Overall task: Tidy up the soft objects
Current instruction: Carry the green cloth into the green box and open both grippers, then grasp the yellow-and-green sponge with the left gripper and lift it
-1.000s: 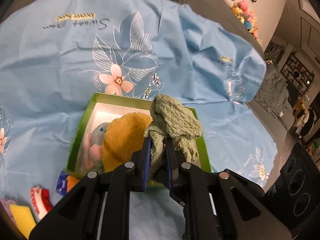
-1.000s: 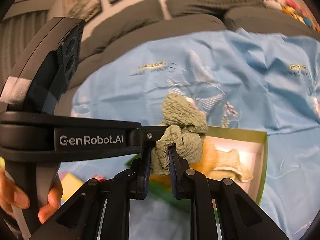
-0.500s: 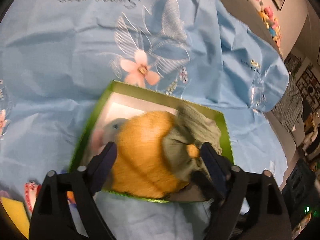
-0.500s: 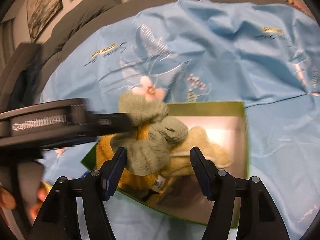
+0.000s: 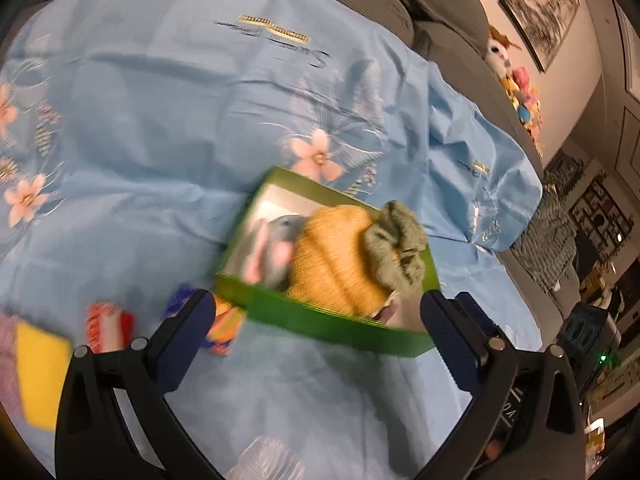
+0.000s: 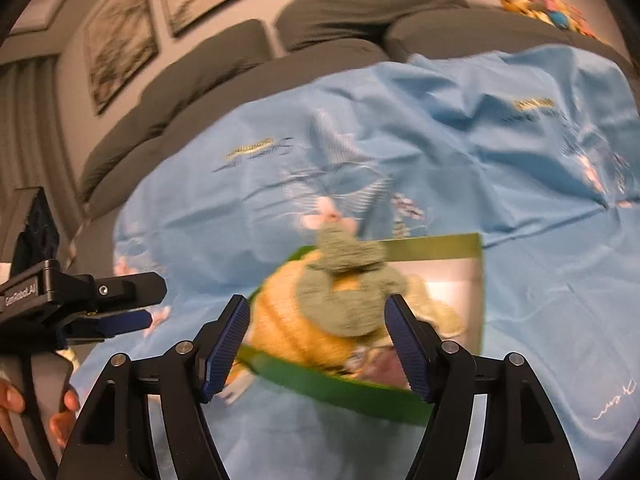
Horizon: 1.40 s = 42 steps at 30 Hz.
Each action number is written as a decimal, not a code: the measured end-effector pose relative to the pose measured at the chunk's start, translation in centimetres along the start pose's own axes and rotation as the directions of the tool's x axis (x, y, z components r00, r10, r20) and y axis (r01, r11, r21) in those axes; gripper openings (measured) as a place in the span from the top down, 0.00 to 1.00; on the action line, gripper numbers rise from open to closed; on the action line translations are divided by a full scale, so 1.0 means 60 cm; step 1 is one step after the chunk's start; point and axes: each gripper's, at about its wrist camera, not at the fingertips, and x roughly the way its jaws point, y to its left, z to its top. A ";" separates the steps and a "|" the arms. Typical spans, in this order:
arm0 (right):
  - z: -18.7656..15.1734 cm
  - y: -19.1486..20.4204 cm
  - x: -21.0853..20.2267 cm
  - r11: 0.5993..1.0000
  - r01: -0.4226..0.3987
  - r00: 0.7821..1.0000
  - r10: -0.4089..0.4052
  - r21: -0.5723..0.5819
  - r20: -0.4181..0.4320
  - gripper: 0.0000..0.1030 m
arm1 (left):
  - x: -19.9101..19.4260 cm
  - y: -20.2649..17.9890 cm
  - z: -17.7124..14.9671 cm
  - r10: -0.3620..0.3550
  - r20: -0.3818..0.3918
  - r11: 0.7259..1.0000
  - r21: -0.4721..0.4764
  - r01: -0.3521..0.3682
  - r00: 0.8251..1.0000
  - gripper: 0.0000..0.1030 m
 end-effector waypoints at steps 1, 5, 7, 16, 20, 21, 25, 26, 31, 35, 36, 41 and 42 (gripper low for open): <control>-0.003 0.009 0.000 1.000 -0.010 1.000 0.010 -0.015 -0.003 0.27 | -0.016 0.015 -0.006 0.003 0.008 1.000 -0.012 -0.003 1.000 0.01; -0.023 0.055 0.003 0.995 -0.078 0.996 0.074 -0.067 -0.056 0.26 | -0.071 0.070 -0.030 0.056 0.033 0.998 -0.030 -0.055 0.998 0.01; -0.035 0.078 0.009 0.990 -0.108 0.991 0.100 -0.089 -0.094 0.26 | -0.105 0.106 -0.041 0.114 0.059 0.993 -0.033 -0.112 0.992 0.01; -0.079 0.135 0.036 0.974 -0.182 0.967 0.152 -0.136 -0.205 0.26 | -0.208 0.345 -0.082 0.337 0.038 0.905 -0.291 -0.312 0.941 0.01; -0.086 0.148 0.054 0.971 -0.200 0.957 0.165 -0.129 -0.240 0.26 | -0.171 0.422 -0.099 0.318 -0.060 0.854 -0.416 -0.313 0.946 0.01; -0.087 0.151 0.057 0.971 -0.202 0.955 0.166 -0.130 -0.244 0.26 | -0.159 0.434 -0.099 0.303 -0.080 0.850 -0.428 -0.307 0.950 0.01; -0.090 0.163 0.061 0.964 -0.220 0.949 0.176 -0.150 -0.262 0.26 | -0.112 0.427 -0.092 0.208 -0.126 0.872 -0.426 -0.243 0.970 0.02; -0.087 0.163 0.061 0.961 -0.238 0.944 0.195 -0.142 -0.265 0.26 | -0.104 0.417 -0.091 0.192 -0.130 0.881 -0.414 -0.229 0.973 0.02; -0.012 0.127 0.032 0.978 -0.203 0.968 0.194 -0.042 -0.157 0.26 | -0.027 0.319 -0.085 0.064 -0.203 0.954 -0.274 -0.119 0.977 0.02; 0.072 0.094 -0.034 0.992 -0.124 0.992 0.124 -0.002 0.008 0.25 | 0.015 0.237 -0.063 -0.033 -0.195 0.977 -0.214 -0.009 0.980 0.02; 0.086 0.093 -0.046 0.994 -0.105 0.994 0.105 -0.011 0.029 0.22 | 0.024 0.218 -0.057 -0.060 -0.197 0.982 -0.187 0.022 0.978 0.02; 0.082 0.102 -0.063 0.996 -0.079 0.997 0.079 -0.047 0.011 0.15 | -0.001 0.174 -0.053 -0.079 -0.175 0.993 -0.099 0.062 0.981 0.02; 0.064 0.107 -0.053 0.995 -0.082 0.996 0.080 -0.054 -0.027 0.15 | -0.012 0.178 -0.054 -0.076 -0.167 0.993 -0.104 0.060 0.983 0.02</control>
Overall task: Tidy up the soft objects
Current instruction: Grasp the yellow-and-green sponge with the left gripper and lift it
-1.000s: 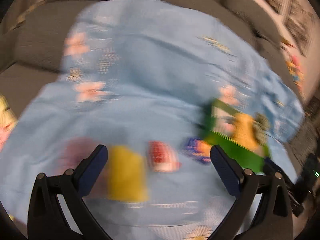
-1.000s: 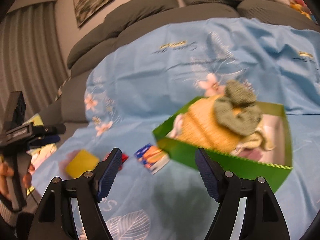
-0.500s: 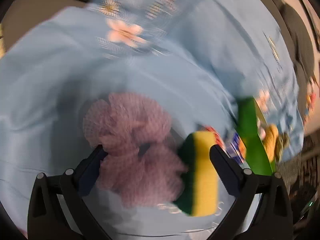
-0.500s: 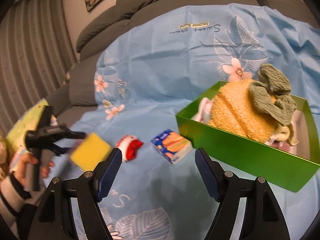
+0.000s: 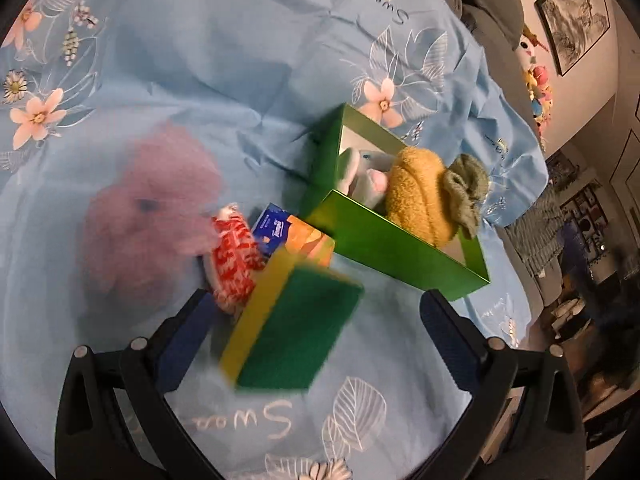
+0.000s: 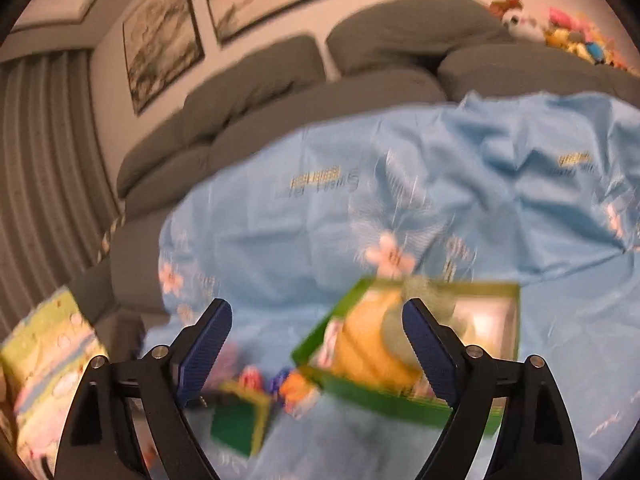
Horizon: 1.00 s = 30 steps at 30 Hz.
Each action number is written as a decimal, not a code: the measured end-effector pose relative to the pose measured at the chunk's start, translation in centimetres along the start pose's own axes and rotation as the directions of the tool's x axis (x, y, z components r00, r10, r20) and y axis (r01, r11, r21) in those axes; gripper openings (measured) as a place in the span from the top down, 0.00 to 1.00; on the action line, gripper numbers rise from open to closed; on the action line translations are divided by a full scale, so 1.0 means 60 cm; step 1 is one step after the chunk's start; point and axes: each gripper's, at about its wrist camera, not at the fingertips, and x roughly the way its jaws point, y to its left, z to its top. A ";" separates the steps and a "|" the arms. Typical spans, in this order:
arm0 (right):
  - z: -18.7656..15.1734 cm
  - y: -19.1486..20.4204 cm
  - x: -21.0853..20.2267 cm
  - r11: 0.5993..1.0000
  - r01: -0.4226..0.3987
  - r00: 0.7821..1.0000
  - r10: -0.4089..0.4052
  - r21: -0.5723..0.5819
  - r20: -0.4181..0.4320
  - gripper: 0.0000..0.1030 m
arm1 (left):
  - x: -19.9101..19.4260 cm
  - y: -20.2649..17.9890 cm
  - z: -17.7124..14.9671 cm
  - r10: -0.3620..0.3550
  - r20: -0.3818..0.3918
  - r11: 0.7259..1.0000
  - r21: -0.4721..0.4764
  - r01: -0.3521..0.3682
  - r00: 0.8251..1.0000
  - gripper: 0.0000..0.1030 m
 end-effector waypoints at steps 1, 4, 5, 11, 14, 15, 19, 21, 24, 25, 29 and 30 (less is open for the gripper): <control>-0.012 0.003 0.007 1.000 0.001 1.000 -0.002 -0.003 -0.022 0.15 | -0.012 0.006 -0.004 0.000 0.011 1.000 -0.007 0.000 1.000 0.01; -0.074 0.016 0.054 1.000 -0.018 0.991 0.019 0.005 -0.136 0.15 | -0.042 0.030 -0.022 0.024 0.053 0.999 -0.029 -0.022 0.998 0.01; -0.090 0.017 0.063 1.000 -0.025 0.984 0.025 0.007 -0.175 0.15 | -0.042 0.034 -0.027 0.032 0.055 0.999 -0.035 -0.030 0.998 0.01; -0.164 0.049 0.130 0.992 -0.126 0.933 0.119 0.001 -0.340 0.15 | -0.024 0.045 -0.046 0.043 0.026 0.998 -0.049 -0.042 0.999 0.02; -0.181 0.058 0.147 0.984 -0.177 0.913 0.169 0.014 -0.371 0.15 | -0.019 0.037 -0.045 0.021 0.029 0.999 -0.033 -0.020 0.999 0.02; -0.187 0.059 0.154 0.981 -0.192 0.905 0.188 0.028 -0.383 0.15 | -0.016 0.033 -0.045 0.025 0.030 0.999 -0.024 -0.024 0.999 0.02; -0.206 0.062 0.183 0.977 -0.201 0.878 0.210 0.065 -0.430 0.15 | 0.002 0.023 -0.046 0.033 0.013 0.999 0.003 -0.033 0.999 0.05; -0.209 0.064 0.193 0.976 -0.205 0.871 0.214 0.068 -0.442 0.15 | 0.009 0.019 -0.047 0.045 0.006 0.999 0.019 -0.046 0.999 0.08; -0.211 0.065 0.203 0.972 -0.223 0.863 0.234 0.078 -0.448 0.17 | 0.021 0.018 -0.046 0.054 0.000 0.998 0.025 -0.054 0.999 0.16; -0.212 0.065 0.207 0.969 -0.232 0.858 0.245 0.087 -0.452 0.17 | 0.024 0.019 -0.045 0.053 -0.003 0.998 0.019 -0.053 0.999 0.19; -0.214 0.069 0.224 0.965 -0.242 0.844 0.262 0.103 -0.468 0.25 | 0.035 0.027 -0.041 0.020 -0.025 1.000 -0.020 -0.021 0.999 0.29; -0.216 0.069 0.230 0.963 -0.248 0.839 0.270 0.109 -0.473 0.27 | 0.037 0.027 -0.040 0.016 -0.029 1.000 -0.023 -0.017 0.999 0.29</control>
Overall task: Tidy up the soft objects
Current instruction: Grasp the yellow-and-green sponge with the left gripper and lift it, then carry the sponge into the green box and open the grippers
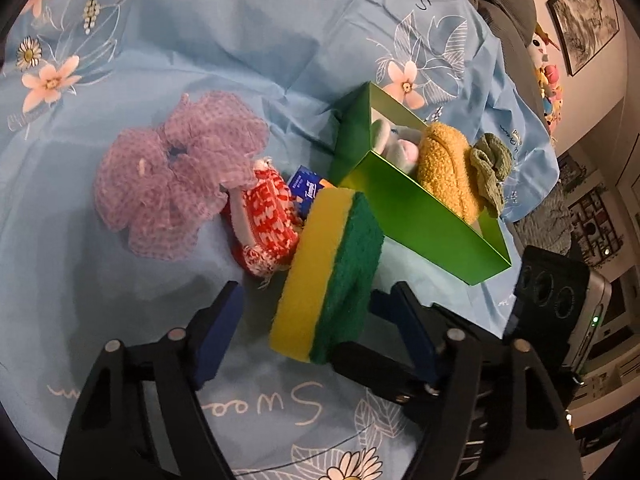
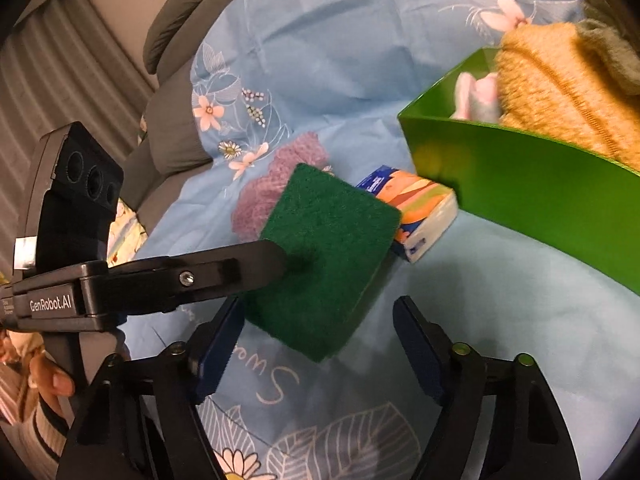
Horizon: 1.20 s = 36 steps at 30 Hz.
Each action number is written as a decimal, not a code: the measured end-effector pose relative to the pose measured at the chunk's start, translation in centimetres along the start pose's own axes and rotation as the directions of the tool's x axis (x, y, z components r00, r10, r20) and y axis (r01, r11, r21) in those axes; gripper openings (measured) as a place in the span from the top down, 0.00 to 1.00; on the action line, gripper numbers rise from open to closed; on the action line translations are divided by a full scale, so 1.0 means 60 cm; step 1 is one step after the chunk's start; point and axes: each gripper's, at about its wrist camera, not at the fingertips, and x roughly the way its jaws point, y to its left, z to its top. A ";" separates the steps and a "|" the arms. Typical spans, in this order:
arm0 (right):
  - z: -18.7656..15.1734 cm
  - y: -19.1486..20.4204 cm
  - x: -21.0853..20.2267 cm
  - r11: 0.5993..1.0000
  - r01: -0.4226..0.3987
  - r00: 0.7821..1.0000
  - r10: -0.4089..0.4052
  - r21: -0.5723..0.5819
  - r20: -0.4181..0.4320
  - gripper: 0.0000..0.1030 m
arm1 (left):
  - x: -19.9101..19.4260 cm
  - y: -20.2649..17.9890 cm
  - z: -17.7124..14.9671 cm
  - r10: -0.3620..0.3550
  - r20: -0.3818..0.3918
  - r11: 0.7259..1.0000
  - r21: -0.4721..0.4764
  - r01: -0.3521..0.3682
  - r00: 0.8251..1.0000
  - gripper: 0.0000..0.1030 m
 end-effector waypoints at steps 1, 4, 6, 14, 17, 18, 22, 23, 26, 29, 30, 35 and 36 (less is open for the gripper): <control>0.002 0.000 0.006 1.000 -0.011 1.000 0.011 0.003 -0.007 0.28 | 0.002 0.000 0.001 -0.003 -0.004 1.000 -0.002 0.003 1.000 0.29; 0.006 0.001 0.019 0.999 -0.036 0.999 0.036 -0.003 -0.025 0.38 | 0.008 0.004 0.001 -0.028 -0.023 0.999 -0.016 0.028 0.999 0.41; 0.007 0.001 0.028 0.999 -0.053 0.998 0.053 -0.002 -0.041 0.46 | 0.012 0.005 0.001 -0.011 -0.030 1.000 -0.013 0.010 0.999 0.45; 0.005 0.006 0.026 0.999 -0.043 0.999 0.043 -0.022 -0.028 0.54 | 0.006 0.009 -0.009 -0.014 -0.038 1.000 -0.019 0.013 0.999 0.51; 0.000 0.012 0.016 0.998 -0.047 0.999 0.046 -0.031 -0.016 0.54 | -0.004 -0.006 -0.017 -0.002 -0.031 1.000 0.016 0.003 1.000 0.51; -0.002 0.018 0.009 0.998 -0.046 0.999 0.045 -0.044 -0.003 0.54 | -0.011 -0.014 -0.019 -0.001 -0.023 0.999 0.035 0.002 1.000 0.51; -0.007 0.038 -0.024 0.995 -0.046 0.998 0.051 -0.091 0.049 0.55 | -0.041 -0.033 -0.032 -0.024 0.018 0.997 0.079 0.023 1.000 0.50; -0.009 0.044 -0.034 0.994 -0.044 0.997 0.051 -0.104 0.063 0.55 | -0.046 -0.037 -0.035 -0.030 0.024 0.996 0.084 0.028 0.999 0.50; -0.013 0.052 -0.055 0.991 -0.036 0.995 0.048 -0.131 0.093 0.55 | -0.057 -0.053 -0.044 -0.039 0.046 0.994 0.106 0.034 0.998 0.50; -0.017 0.055 -0.072 0.988 -0.023 0.992 0.041 -0.153 0.117 0.55 | -0.057 -0.075 -0.044 -0.034 0.061 0.991 0.134 0.026 0.998 0.50; -0.018 0.054 -0.079 0.988 -0.020 0.991 0.040 -0.153 0.127 0.55 | -0.056 -0.086 -0.042 -0.033 0.066 0.989 0.147 0.023 0.997 0.50; -0.010 0.029 -0.123 0.992 0.009 0.979 0.017 -0.128 0.202 0.55 | -0.033 -0.144 -0.017 -0.047 0.066 0.981 0.189 0.033 0.997 0.50; -0.008 0.022 -0.134 0.992 0.019 0.975 0.008 -0.121 0.222 0.55 | -0.026 -0.162 -0.008 -0.048 0.065 0.977 0.210 0.034 0.997 0.50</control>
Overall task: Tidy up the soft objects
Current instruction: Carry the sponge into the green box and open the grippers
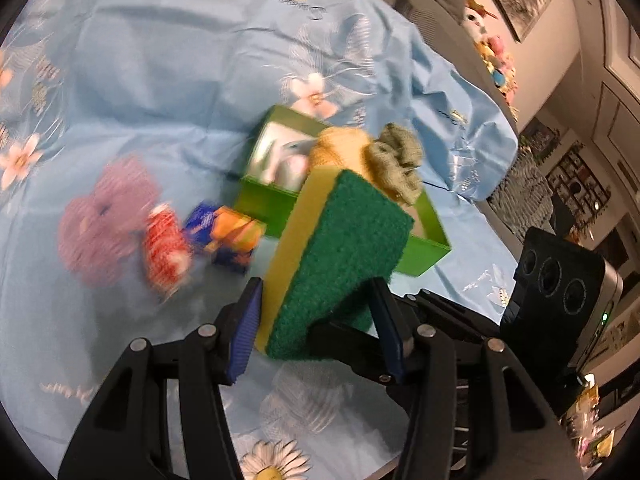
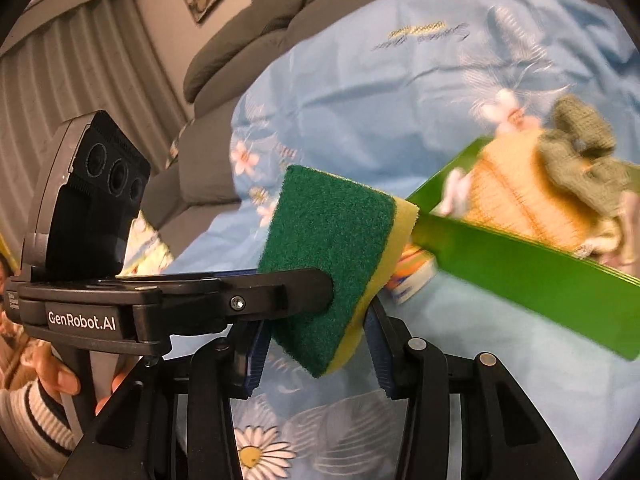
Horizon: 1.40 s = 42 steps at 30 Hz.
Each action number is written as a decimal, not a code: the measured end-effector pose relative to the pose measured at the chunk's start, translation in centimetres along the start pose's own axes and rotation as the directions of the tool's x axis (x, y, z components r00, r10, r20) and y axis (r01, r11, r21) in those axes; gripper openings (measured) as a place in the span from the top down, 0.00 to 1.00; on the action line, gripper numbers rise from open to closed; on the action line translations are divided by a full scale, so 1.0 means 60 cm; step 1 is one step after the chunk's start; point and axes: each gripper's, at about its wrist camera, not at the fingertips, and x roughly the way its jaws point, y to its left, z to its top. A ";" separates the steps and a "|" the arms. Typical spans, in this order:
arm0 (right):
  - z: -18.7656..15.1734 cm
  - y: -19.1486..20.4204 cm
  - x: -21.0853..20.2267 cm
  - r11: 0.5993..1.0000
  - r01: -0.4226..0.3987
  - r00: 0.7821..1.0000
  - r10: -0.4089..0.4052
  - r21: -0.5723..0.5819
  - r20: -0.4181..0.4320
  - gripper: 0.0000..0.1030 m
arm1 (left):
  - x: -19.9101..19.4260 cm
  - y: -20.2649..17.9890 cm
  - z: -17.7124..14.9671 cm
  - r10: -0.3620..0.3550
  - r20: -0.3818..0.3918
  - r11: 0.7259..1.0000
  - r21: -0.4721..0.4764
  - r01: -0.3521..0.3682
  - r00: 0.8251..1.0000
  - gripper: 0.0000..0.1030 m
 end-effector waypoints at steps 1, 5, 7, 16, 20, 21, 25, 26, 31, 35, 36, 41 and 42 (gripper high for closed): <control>0.005 -0.009 -0.012 1.000 0.012 1.000 -0.013 0.008 0.022 0.55 | 0.006 -0.013 0.009 -0.002 0.000 1.000 0.022 0.002 1.000 0.50; 0.025 -0.054 -0.061 0.996 0.058 0.991 -0.065 0.065 0.118 0.55 | 0.045 -0.086 0.055 -0.004 -0.003 0.991 0.135 0.004 1.000 0.49; 0.033 -0.080 -0.085 0.992 0.073 0.983 -0.090 0.106 0.159 0.55 | 0.066 -0.120 0.072 -0.006 0.001 0.982 0.187 0.006 1.000 0.49; 0.055 -0.185 -0.123 0.953 0.139 0.951 -0.205 0.270 0.233 0.55 | 0.180 -0.178 0.136 -0.018 -0.058 0.975 0.220 0.030 0.998 0.48; 0.057 -0.225 -0.110 0.926 0.162 0.945 -0.246 0.341 0.218 0.55 | 0.227 -0.173 0.155 0.000 -0.102 0.985 0.173 0.018 0.995 0.46; 0.056 -0.230 -0.105 0.921 0.172 0.944 -0.256 0.348 0.210 0.55 | 0.232 -0.171 0.155 0.002 -0.108 0.986 0.163 0.015 0.994 0.45; 0.058 -0.249 -0.081 0.893 0.252 0.930 -0.330 0.373 0.162 0.55 | 0.261 -0.157 0.160 0.044 -0.125 0.993 0.118 -0.029 0.991 0.31; 0.059 -0.250 -0.076 0.889 0.263 0.929 -0.339 0.375 0.150 0.52 | 0.266 -0.154 0.161 0.058 -0.126 0.993 0.110 -0.044 0.990 0.30; 0.062 -0.239 -0.067 0.853 0.395 0.879 -0.459 0.340 0.129 0.25 | 0.246 -0.150 0.166 0.093 -0.103 0.992 0.094 -0.083 0.990 0.21; 0.058 -0.257 -0.082 0.815 0.428 0.850 -0.510 0.390 0.134 0.23 | 0.203 -0.140 0.167 0.125 -0.046 0.987 0.104 -0.120 0.991 0.11; 0.055 -0.263 -0.087 0.801 0.435 0.842 -0.523 0.410 0.129 0.23 | 0.195 -0.131 0.167 0.127 -0.046 0.988 0.092 -0.122 0.991 0.11; 0.054 -0.259 -0.110 0.781 0.470 0.820 -0.559 0.411 0.123 0.23 | 0.157 -0.094 0.151 0.121 -0.041 0.992 0.030 -0.120 0.992 0.11; 0.053 -0.254 -0.113 0.771 0.495 0.805 -0.580 0.400 0.122 0.23 | 0.150 -0.088 0.145 0.125 -0.041 0.992 0.022 -0.124 0.991 0.11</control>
